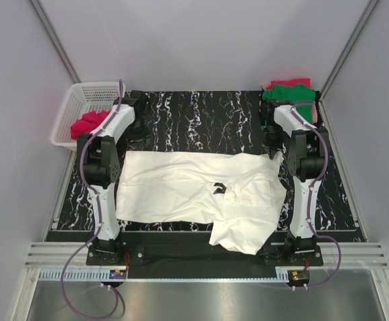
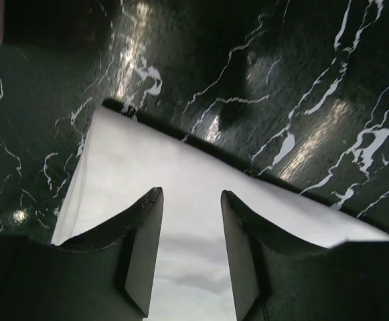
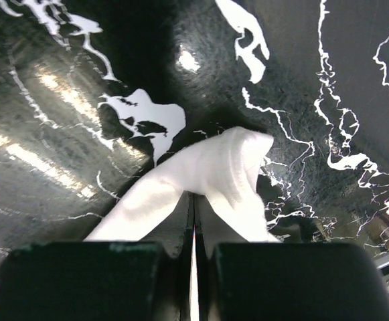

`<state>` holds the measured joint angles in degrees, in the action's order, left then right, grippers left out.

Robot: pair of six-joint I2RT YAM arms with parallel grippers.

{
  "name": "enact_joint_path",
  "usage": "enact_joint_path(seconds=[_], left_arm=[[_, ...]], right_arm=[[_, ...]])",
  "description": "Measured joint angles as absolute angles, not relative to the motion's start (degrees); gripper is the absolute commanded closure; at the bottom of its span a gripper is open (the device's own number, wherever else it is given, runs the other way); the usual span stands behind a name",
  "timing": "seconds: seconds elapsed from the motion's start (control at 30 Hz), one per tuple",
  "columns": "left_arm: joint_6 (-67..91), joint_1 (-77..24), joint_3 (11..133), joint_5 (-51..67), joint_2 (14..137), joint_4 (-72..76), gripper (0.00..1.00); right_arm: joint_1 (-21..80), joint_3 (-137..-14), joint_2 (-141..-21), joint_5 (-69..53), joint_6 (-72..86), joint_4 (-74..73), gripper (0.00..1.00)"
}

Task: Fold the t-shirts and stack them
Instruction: Fold the tshirt

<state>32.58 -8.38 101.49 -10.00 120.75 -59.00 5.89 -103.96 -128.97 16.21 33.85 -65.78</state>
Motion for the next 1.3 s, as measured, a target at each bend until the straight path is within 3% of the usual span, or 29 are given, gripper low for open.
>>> enact_joint_path(seconds=[0.67, 0.9, 1.03, 1.13, 1.3], left_arm=[[33.2, -8.6, 96.0, -11.9, 123.3, -59.8, 0.58], [34.0, -8.6, 95.9, -13.0, 123.3, -58.5, 0.73], [34.5, -8.6, 95.9, -13.3, 123.6, -58.3, 0.95], [34.8, -8.7, 95.9, -13.5, 124.1, -58.2, 1.00], [35.0, -8.8, 95.9, -14.0, 124.1, -58.2, 1.00]], right_arm=[[5.3, -104.8, -127.4, 13.5, 30.6, -65.8, 1.00], [5.3, -103.9, -124.9, 12.3, 29.8, -65.3, 1.00], [5.3, -102.6, -123.4, 12.4, 29.7, -65.2, 1.00], [5.3, -102.4, -123.4, 12.5, 29.8, -65.2, 1.00], [5.2, -102.3, -123.7, 13.0, 30.8, -65.4, 1.00]])
